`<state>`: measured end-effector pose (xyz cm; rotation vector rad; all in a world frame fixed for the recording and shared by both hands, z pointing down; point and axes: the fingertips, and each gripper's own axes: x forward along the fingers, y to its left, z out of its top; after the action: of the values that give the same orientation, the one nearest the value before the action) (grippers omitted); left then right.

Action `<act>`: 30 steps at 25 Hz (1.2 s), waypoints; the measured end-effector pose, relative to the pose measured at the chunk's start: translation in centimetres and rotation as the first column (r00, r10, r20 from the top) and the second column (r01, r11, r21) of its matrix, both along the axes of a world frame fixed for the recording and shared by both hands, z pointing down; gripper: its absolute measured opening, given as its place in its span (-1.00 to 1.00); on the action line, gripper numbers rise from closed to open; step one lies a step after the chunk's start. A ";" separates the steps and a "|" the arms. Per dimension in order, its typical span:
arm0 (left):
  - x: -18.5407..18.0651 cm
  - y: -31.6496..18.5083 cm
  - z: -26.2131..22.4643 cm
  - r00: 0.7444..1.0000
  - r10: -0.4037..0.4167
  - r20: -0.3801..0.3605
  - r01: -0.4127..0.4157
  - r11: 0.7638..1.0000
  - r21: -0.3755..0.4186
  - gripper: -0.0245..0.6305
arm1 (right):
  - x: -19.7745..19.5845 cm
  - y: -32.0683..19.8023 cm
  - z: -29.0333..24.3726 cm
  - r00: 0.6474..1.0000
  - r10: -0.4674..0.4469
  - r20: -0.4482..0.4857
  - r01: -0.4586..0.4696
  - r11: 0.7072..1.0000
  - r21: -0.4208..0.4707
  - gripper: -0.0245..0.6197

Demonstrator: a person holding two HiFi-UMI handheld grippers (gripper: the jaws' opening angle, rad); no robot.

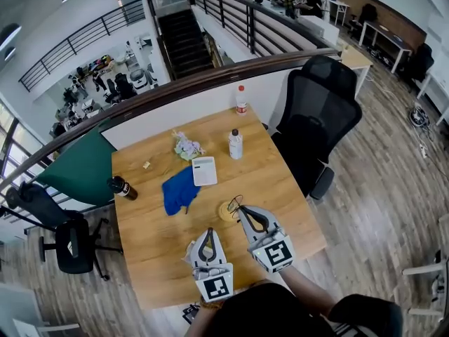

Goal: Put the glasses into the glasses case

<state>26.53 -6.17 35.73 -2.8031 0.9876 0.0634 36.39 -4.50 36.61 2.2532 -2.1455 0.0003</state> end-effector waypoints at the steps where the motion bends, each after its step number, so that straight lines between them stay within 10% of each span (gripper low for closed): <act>1: 0.0 -0.1 0.0 1.000 0.005 -0.002 -0.005 1.000 0.002 -0.86 | 0.0 -0.1 0.3 1.000 0.004 0.003 -0.004 1.000 -0.003 -0.88; 30: -7.6 -1.7 5.3 0.992 -0.121 -0.035 0.118 0.989 -0.089 -0.87 | -8.3 -3.9 8.0 0.978 -0.186 0.091 0.202 0.954 -0.223 -0.88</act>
<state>18.97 -7.89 41.06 -2.8230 1.1936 0.0642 28.12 -8.43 44.56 1.9375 -2.2573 0.3109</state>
